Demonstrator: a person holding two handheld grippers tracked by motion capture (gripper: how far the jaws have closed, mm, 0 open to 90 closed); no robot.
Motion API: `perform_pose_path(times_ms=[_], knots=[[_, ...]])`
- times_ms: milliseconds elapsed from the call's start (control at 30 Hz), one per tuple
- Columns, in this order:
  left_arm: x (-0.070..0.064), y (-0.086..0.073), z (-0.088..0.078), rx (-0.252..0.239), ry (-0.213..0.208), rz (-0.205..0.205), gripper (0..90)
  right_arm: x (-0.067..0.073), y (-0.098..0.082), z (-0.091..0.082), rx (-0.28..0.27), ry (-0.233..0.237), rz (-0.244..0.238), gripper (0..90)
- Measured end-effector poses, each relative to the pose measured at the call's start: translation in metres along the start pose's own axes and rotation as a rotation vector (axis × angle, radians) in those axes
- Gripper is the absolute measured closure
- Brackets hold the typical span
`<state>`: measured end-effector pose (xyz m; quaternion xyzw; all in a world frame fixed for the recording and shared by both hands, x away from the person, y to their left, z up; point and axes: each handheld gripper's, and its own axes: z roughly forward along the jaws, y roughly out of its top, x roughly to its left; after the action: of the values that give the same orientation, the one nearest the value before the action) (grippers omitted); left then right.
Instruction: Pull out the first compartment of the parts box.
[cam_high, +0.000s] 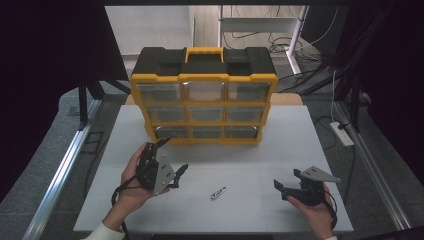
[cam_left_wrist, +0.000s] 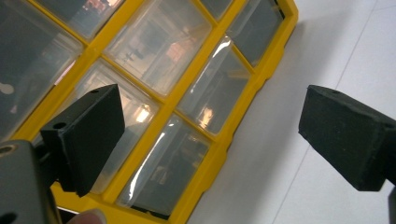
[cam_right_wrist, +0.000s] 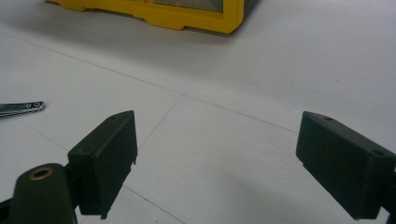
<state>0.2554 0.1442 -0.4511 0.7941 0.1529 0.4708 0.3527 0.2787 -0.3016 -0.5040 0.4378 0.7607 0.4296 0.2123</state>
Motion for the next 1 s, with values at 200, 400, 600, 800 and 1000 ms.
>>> perform_pose_path(times_ms=[200,400,600,800,1000], knots=[[0.006,0.000,-0.001,0.014,0.021,0.013,7.3,0.000,0.000,0.000,0.001,-0.004,0.001,13.2],[0.010,0.000,-0.002,0.011,0.032,0.027,7.4,0.000,0.000,0.000,-0.002,-0.003,0.002,13.2],[0.015,0.001,-0.004,0.004,0.050,0.032,7.5,-0.001,0.000,0.000,0.000,-0.003,0.001,13.2],[0.021,0.005,-0.003,-0.003,0.063,0.036,7.4,-0.003,0.000,-0.001,-0.003,-0.017,0.013,13.3],[0.030,0.013,-0.001,-0.008,0.084,0.055,7.4,-0.005,-0.001,-0.002,-0.004,-0.026,0.021,13.3]])
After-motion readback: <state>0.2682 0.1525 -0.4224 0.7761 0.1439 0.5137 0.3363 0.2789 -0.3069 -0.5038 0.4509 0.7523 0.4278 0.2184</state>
